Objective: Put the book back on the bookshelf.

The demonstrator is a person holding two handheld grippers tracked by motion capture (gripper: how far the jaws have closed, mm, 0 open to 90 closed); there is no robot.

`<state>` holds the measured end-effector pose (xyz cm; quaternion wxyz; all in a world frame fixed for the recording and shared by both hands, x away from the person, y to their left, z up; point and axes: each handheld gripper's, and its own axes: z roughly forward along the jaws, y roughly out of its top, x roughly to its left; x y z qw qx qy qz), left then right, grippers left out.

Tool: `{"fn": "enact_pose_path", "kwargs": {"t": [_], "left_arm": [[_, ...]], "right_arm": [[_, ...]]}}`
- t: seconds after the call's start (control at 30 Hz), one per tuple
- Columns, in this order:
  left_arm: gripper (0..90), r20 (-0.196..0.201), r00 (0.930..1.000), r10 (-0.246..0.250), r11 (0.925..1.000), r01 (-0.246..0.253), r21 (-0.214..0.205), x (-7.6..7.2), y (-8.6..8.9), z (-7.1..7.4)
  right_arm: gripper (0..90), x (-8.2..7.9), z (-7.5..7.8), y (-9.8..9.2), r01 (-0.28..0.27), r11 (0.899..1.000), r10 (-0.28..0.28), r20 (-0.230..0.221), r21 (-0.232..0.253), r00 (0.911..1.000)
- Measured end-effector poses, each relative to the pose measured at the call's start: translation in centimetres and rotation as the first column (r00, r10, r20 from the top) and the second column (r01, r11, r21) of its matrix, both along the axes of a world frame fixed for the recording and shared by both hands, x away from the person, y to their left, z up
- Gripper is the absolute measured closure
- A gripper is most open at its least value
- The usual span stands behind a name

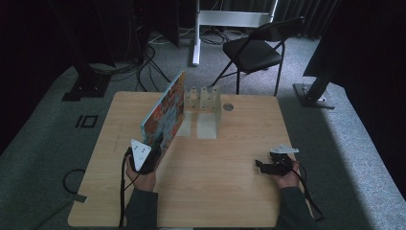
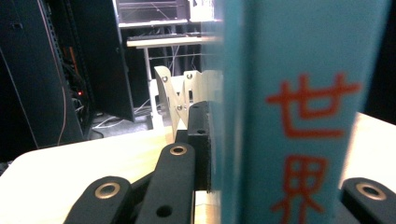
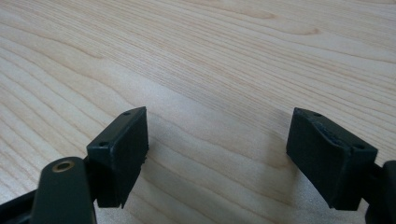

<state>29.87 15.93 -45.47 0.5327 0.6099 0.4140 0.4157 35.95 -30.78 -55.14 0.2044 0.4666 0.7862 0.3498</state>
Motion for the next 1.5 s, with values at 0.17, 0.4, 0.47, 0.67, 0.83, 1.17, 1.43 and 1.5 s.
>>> {"fn": "enact_pose_path", "kwargs": {"t": [0.17,0.4,0.47,0.67,0.83,1.17,1.43,1.5], "left_arm": [[80.9,0.001,0.9999,0.015,0.9997,-0.015,-0.018,0.3,-0.2,0.1],[80.9,0.001,0.9996,0.028,0.999,-0.028,-0.034,0.8,-0.4,0.3],[80.9,0.002,0.9993,0.036,0.9986,-0.036,-0.038,0.9,-0.5,0.3],[80.9,-0.009,0.9984,0.056,0.9967,-0.057,-0.058,1.4,-0.7,0.4],[80.9,-0.011,0.9972,0.075,0.9947,-0.075,-0.07,1.7,-0.9,0.2],[80.9,-0.019,0.9954,0.094,0.9929,-0.095,-0.07,2.4,-1.3,0.0],[80.9,-0.018,0.9929,0.117,0.9911,-0.118,-0.062,3.0,-1.5,-0.1],[80.9,-0.022,0.9923,0.122,0.9895,-0.123,-0.076,3.2,-1.5,-0.1]], "right_arm": [[20.7,0.0,0.0,0.0,0.0,1.0,0.0,0.0,0.0,1.0],[20.7,0.0,0.0,0.0,0.0,1.0,0.0,0.0,0.0,1.0],[20.7,0.0,0.0,0.0,0.0,1.0,0.0,0.0,0.0,1.0],[20.7,0.0,0.0,0.0,0.0,1.0,0.0,0.0,0.0,1.0],[20.6,0.0,0.0,0.0,0.0,1.0,0.0,0.0,0.0,1.0],[20.7,0.0,0.0,0.0,0.001,1.0,-0.001,0.0,0.001,1.0],[20.7,0.0,0.0,0.0,0.0,1.0,0.0,0.0,0.001,1.0],[20.7,0.0,0.0,0.0,-0.001,1.0,0.001,0.0,0.0,1.0]]}}
